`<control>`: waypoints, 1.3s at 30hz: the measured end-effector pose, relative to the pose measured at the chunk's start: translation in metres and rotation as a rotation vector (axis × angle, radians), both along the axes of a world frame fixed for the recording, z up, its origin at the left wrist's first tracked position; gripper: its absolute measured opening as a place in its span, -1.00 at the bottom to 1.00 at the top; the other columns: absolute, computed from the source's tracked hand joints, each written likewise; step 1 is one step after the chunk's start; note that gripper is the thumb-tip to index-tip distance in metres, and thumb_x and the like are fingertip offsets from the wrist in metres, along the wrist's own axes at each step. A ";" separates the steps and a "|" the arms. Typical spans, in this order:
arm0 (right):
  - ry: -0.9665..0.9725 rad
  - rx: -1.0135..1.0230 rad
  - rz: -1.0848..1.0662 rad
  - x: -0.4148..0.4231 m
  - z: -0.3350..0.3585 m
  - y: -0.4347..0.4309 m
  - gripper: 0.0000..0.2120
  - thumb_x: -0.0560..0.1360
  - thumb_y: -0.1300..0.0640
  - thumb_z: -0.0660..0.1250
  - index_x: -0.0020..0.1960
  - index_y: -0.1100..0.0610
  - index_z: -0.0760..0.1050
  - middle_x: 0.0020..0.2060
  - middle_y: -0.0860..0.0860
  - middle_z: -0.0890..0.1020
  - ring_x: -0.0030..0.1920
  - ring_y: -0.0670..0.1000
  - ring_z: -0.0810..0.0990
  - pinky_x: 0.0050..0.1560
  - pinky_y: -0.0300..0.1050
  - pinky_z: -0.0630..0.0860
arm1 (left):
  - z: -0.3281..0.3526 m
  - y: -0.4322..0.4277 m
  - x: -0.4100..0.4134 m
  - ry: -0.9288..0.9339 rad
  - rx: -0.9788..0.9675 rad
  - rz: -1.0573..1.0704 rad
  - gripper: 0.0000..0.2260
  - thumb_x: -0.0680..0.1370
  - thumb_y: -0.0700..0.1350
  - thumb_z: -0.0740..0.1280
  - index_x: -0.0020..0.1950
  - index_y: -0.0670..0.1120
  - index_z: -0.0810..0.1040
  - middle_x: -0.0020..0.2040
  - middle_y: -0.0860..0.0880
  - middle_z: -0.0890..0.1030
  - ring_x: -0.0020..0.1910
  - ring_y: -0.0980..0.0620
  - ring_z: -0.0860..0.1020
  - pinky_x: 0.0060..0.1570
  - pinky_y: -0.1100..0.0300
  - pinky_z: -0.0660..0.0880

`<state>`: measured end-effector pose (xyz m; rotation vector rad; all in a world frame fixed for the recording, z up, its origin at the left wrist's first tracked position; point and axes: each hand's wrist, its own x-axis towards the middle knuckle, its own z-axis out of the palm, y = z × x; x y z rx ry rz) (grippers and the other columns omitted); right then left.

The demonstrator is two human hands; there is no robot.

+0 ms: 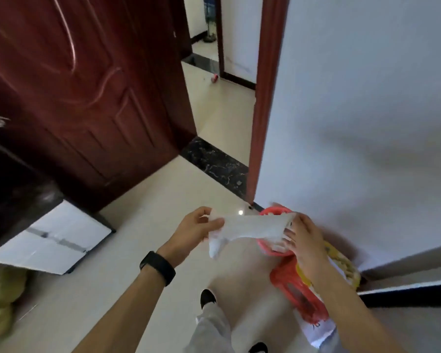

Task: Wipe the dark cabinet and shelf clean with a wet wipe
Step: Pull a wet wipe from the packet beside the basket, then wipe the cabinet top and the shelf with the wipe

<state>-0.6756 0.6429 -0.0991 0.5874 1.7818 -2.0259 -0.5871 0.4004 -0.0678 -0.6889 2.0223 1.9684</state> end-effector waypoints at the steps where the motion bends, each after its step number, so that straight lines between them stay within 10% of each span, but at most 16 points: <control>1: 0.078 0.052 0.108 0.009 -0.001 -0.017 -0.85 0.67 0.10 0.19 0.09 0.08 0.52 -0.09 0.09 0.60 -0.28 -0.03 0.62 -0.22 -0.11 0.55 | -0.001 -0.017 0.021 -0.025 -0.049 0.007 -0.72 0.48 0.03 0.49 0.10 -0.06 0.56 0.00 -0.04 0.71 -0.10 0.02 0.66 -0.17 0.22 0.53; 6: 0.612 0.224 0.799 0.053 0.035 -0.115 -0.76 0.66 0.11 0.22 0.02 -0.17 0.59 -0.11 -0.21 0.65 -0.10 -0.17 0.60 -0.11 -0.33 0.49 | -0.004 -0.090 0.118 -0.268 -0.412 -0.043 -0.45 0.48 0.03 0.48 0.41 0.11 0.35 0.26 0.06 0.44 0.15 0.07 0.52 0.04 0.23 0.44; 11: 0.791 0.262 1.240 0.104 0.076 -0.218 -0.84 0.64 0.04 0.25 0.00 -0.13 0.59 -0.02 -0.17 0.63 0.06 -0.13 0.61 0.07 -0.29 0.49 | 0.028 -0.144 0.163 -0.043 -0.379 0.087 -0.43 0.52 0.03 0.44 0.48 0.21 0.32 0.38 0.09 0.43 0.38 0.04 0.38 0.33 0.09 0.38; 20: 0.828 0.131 1.291 0.198 0.116 -0.364 -0.82 0.64 0.06 0.24 -0.01 -0.08 0.61 -0.04 -0.13 0.70 0.00 -0.09 0.67 -0.02 -0.22 0.61 | 0.045 -0.252 0.264 0.087 -0.369 0.250 -0.57 0.47 0.12 0.47 0.31 0.12 0.49 0.13 0.07 0.58 0.10 0.05 0.59 0.20 0.08 0.53; 32: 0.584 -0.064 1.153 0.307 0.089 -0.507 -0.83 0.65 0.07 0.23 0.03 -0.04 0.61 -0.10 0.03 0.72 -0.12 0.01 0.73 -0.22 -0.23 0.56 | 0.049 -0.324 0.426 0.018 -0.385 0.808 -0.84 0.45 0.08 0.50 -0.07 0.07 0.62 -0.19 0.09 0.71 -0.20 0.13 0.67 -0.16 0.21 0.59; 39: -0.502 -0.045 1.491 0.357 0.005 -0.524 -0.41 0.50 -0.33 0.22 0.34 0.05 0.49 0.24 0.16 0.61 0.29 0.11 0.53 0.23 0.07 0.39 | 0.064 -0.340 0.451 0.074 -0.029 1.004 -0.88 0.52 -0.21 0.45 -0.03 -0.12 0.52 -0.09 -0.14 0.60 -0.14 -0.07 0.58 -0.08 0.07 0.53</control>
